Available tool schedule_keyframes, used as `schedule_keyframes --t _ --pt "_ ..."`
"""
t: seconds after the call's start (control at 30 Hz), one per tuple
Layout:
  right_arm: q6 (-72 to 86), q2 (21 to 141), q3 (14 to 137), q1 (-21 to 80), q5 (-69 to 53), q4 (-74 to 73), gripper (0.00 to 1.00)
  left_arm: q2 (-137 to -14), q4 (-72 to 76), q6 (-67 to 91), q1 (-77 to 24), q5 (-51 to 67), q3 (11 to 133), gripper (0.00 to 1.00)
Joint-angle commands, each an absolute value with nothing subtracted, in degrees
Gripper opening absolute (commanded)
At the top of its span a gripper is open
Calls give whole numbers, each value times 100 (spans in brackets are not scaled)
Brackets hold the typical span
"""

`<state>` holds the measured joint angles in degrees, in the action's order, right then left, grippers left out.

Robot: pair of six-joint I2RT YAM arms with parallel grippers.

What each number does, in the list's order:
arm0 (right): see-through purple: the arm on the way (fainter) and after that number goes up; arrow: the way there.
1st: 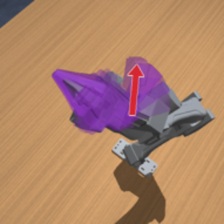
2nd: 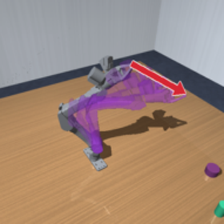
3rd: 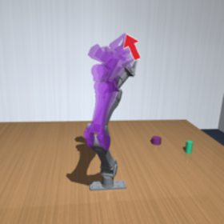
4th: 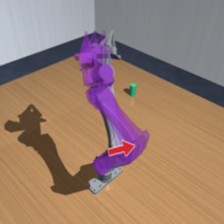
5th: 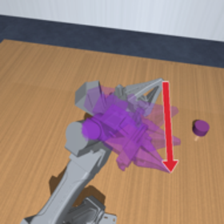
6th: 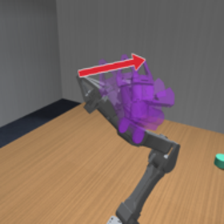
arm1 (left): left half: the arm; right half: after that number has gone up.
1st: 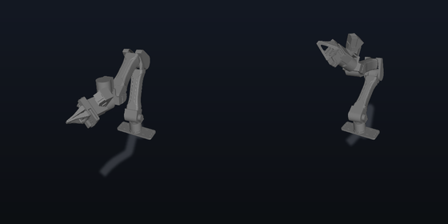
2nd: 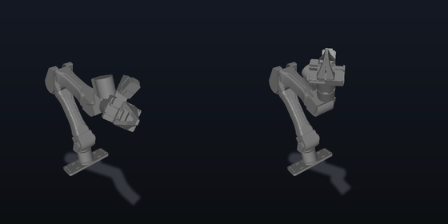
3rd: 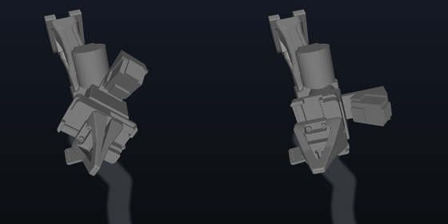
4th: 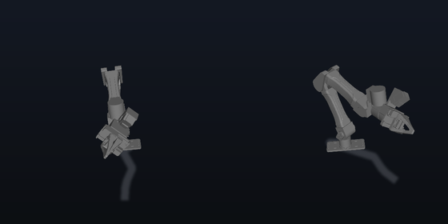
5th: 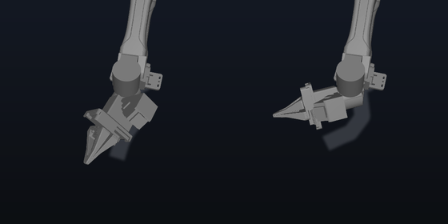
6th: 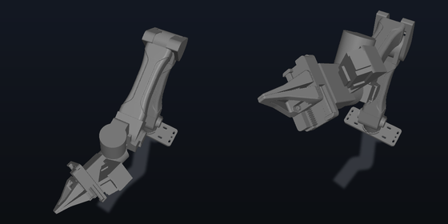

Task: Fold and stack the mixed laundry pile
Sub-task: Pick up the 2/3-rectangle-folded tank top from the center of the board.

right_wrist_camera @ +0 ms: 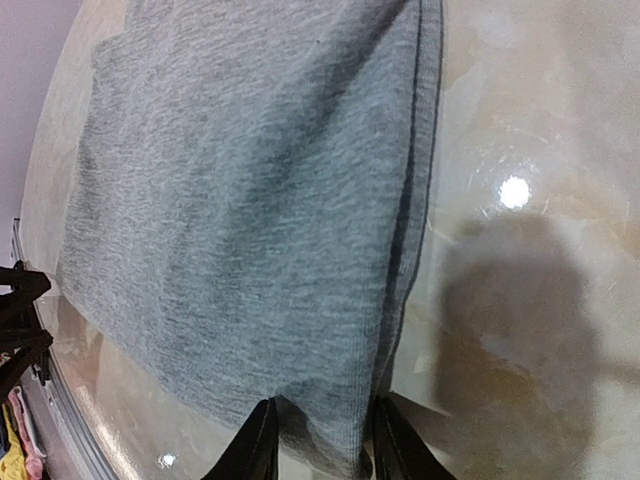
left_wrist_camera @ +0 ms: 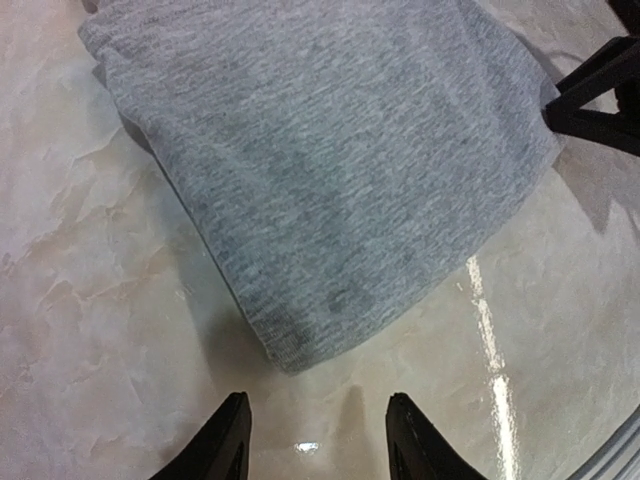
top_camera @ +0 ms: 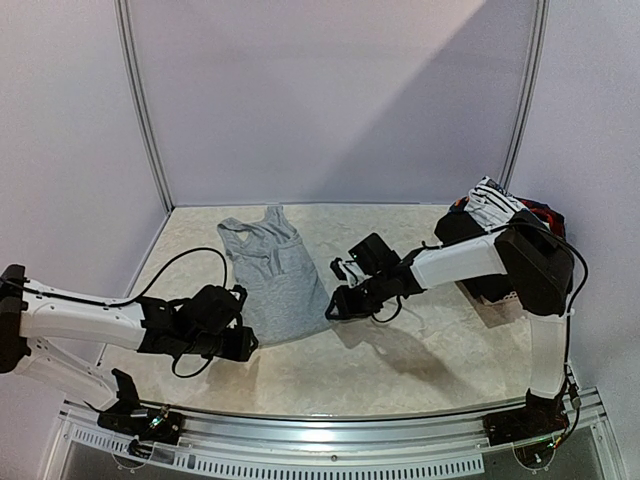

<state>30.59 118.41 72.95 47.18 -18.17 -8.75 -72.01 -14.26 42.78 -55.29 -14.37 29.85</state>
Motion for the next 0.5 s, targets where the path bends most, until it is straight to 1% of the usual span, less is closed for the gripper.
schedule_keyframes --t 0.0,0.13,0.2,0.47 --pt "3128 11839 6982 4693 -1750 -1117 34 -7277 -1169 4392 -5420 -1494 2863 47" --pt "3161 11930 6975 4689 -1796 -1077 29 -7323 -1042 4403 -5356 -1483 2776 46" --pt "3189 11927 6934 4687 -1790 -1068 29 -7366 -1008 4412 -5323 -1464 2764 45" --pt "3282 11725 6666 4700 -1732 -993 34 -7475 -850 4377 -5256 -1329 2726 45"
